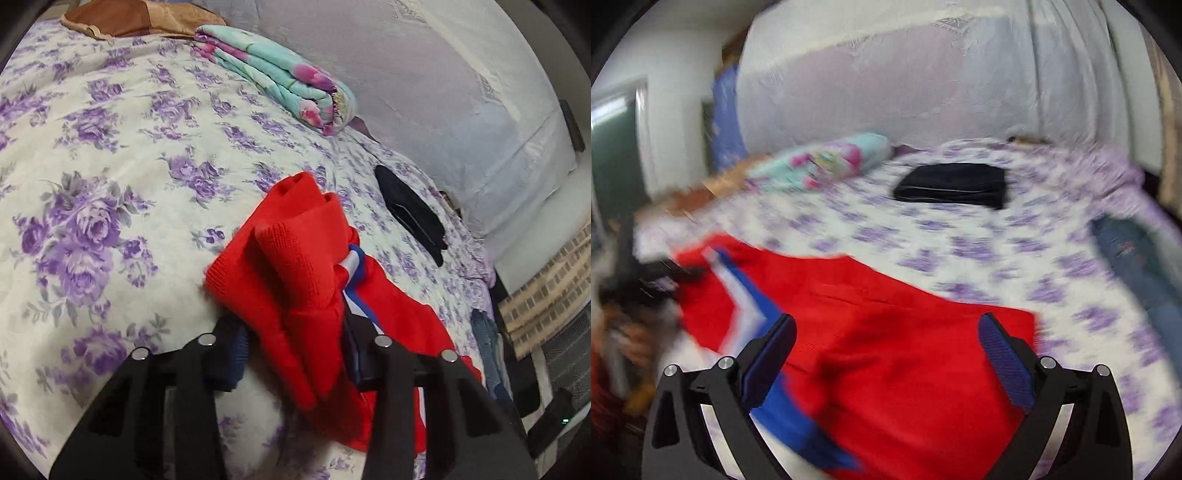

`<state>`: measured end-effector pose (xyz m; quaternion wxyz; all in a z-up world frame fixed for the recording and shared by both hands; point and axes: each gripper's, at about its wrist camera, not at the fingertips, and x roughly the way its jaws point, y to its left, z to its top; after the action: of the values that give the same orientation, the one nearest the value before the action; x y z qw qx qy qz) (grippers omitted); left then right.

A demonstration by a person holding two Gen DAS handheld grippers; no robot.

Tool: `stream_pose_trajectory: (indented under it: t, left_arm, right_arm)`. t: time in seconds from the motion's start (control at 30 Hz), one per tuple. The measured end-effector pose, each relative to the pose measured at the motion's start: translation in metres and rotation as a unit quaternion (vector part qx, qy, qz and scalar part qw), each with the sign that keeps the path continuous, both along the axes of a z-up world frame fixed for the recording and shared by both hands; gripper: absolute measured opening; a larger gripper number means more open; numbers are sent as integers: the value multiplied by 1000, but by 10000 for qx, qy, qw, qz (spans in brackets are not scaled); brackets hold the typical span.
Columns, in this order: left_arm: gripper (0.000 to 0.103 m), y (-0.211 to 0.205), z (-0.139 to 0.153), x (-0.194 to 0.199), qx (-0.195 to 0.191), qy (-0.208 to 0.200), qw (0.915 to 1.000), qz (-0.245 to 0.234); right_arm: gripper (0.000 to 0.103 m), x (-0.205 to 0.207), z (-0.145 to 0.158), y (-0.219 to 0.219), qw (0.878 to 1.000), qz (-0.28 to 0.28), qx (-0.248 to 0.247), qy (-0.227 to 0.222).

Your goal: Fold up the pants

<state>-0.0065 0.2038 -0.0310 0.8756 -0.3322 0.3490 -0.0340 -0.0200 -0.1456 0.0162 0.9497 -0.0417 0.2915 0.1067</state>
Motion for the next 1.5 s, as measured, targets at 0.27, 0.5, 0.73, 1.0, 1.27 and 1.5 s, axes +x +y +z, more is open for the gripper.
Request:
stream_pose_trajectory:
  t: [0.27,0.5,0.73,1.0,1.27,1.5]
  left_arm:
    - [25,0,8,-1,-48,18,10000,-57]
    - [23,-38,48,-12,990,-515,9936,-154]
    - [22,-100,99,-29,2156,-1320,9669,-354]
    - [20,-172,127,-36,2526,-1852,9448,-959]
    - [18,-265,124,-49,2765,-2230,9158,-1875]
    - [17,-340,78,-61,3239,-2026,8824,-2746]
  right_arm:
    - [99,1,-6,-19,9999,24,-90,128]
    - [99,23,-34,-42,9956,-41,-333,873]
    - [99,-1,0,-142,9856,-927,1409,100]
    - [99,2,-27,-188,9747,-1656,1488,204]
    - [99,-2,-37,-200,9660,-1335,2196,286]
    - [99,-6,-40,-207,9590,-1128,2594,171]
